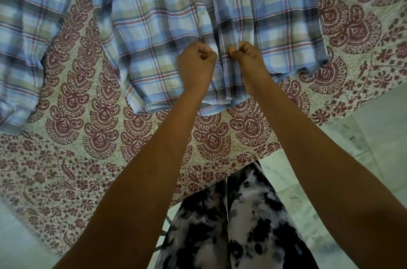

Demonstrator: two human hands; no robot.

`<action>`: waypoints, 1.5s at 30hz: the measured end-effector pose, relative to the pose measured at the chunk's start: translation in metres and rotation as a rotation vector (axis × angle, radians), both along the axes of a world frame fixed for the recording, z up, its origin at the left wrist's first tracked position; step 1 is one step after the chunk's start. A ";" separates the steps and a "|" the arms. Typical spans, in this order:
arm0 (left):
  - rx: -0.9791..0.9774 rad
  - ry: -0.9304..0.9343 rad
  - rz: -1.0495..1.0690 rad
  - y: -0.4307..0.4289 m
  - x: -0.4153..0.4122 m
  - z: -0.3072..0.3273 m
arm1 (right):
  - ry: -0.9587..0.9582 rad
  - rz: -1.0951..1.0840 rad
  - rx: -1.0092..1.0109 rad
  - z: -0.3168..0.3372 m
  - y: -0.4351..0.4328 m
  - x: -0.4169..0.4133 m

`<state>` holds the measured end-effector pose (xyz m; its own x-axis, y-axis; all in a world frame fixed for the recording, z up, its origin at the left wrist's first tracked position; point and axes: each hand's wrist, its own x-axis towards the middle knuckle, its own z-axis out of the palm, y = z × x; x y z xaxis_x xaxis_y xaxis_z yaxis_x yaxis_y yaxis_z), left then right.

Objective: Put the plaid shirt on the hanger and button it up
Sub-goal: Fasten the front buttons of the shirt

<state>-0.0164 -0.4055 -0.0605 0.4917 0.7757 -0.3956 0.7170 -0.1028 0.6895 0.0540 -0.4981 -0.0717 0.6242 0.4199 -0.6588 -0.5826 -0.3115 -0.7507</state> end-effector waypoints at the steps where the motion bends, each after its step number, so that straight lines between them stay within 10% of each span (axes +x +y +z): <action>1: -0.001 -0.003 -0.001 0.000 0.000 0.000 | 0.000 0.007 -0.003 0.000 0.000 0.000; 21: -0.077 -0.085 0.088 0.000 -0.005 0.005 | 0.043 0.008 -0.183 0.026 0.012 -0.001; 26: -0.084 -0.114 0.121 0.000 -0.004 0.008 | -0.221 -0.045 -0.078 0.018 0.007 -0.008; 33: -0.087 -0.103 0.141 0.005 -0.010 0.004 | -1.072 -0.071 -0.564 0.020 -0.026 0.005; 38: -0.068 -0.137 0.131 0.000 -0.003 0.005 | -0.802 0.269 -0.346 0.004 -0.023 -0.006; 45: -0.076 -0.133 0.088 0.000 0.003 0.007 | -0.352 0.142 -0.139 -0.009 -0.002 -0.014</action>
<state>-0.0129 -0.4051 -0.0537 0.4752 0.7885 -0.3905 0.6230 0.0119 0.7821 0.0403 -0.4998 -0.0806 0.7642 0.4404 -0.4713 -0.2409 -0.4829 -0.8419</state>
